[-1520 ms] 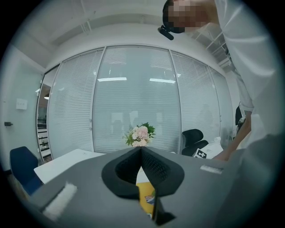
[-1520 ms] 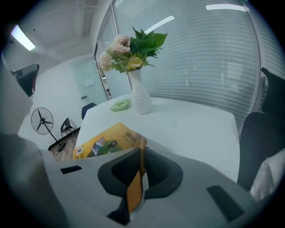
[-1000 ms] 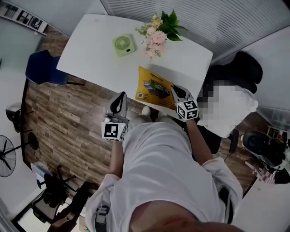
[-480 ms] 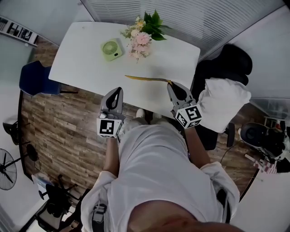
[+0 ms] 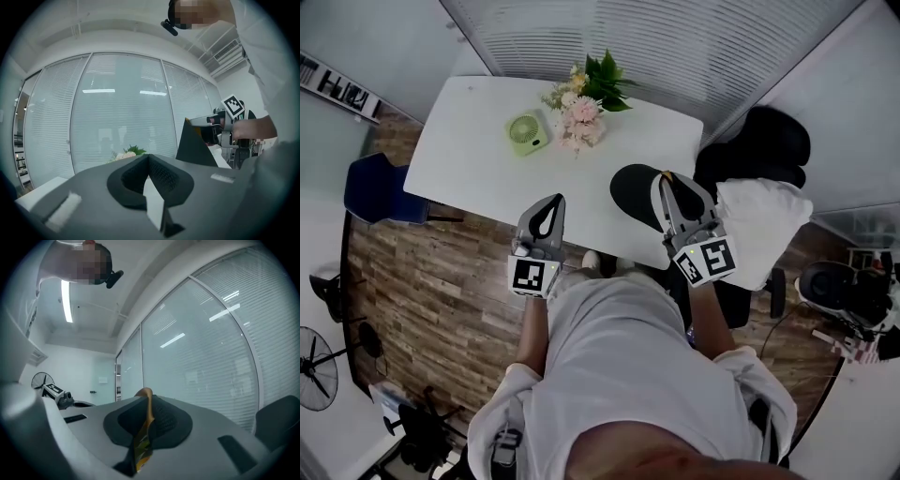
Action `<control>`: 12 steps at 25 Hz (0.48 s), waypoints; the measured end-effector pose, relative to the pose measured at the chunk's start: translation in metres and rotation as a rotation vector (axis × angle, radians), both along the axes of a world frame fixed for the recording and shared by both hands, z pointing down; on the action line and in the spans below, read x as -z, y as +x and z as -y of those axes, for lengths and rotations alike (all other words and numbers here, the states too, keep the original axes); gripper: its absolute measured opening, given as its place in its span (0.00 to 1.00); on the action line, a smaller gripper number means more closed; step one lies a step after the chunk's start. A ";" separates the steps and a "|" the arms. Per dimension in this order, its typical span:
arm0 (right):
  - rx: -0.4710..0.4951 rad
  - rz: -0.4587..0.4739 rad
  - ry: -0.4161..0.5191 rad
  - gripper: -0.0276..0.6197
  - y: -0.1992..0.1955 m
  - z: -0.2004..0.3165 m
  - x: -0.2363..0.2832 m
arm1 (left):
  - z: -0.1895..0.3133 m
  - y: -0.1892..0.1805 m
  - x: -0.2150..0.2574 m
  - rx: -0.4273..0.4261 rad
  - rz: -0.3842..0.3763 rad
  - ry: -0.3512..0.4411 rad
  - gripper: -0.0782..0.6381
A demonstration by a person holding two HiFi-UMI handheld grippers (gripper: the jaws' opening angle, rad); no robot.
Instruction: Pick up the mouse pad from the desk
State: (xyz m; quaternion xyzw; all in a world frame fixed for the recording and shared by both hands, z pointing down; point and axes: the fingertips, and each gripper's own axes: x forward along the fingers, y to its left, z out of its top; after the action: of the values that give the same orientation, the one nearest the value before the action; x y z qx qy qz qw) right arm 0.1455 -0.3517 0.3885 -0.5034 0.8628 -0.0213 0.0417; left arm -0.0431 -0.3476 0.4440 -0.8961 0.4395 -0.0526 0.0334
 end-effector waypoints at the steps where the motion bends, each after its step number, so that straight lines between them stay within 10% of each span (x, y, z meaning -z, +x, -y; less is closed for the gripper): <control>1: -0.006 -0.009 0.021 0.08 -0.001 -0.001 0.007 | -0.001 0.001 0.004 -0.007 0.003 0.001 0.09; 12: -0.025 -0.047 0.132 0.08 -0.012 0.004 0.047 | 0.008 0.000 0.038 -0.021 0.005 0.072 0.09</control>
State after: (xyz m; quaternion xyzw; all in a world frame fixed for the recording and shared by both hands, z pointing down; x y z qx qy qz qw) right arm 0.1331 -0.3553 0.3415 -0.5105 0.8568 0.0477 0.0548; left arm -0.0435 -0.3555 0.4056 -0.8987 0.4316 -0.0388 0.0676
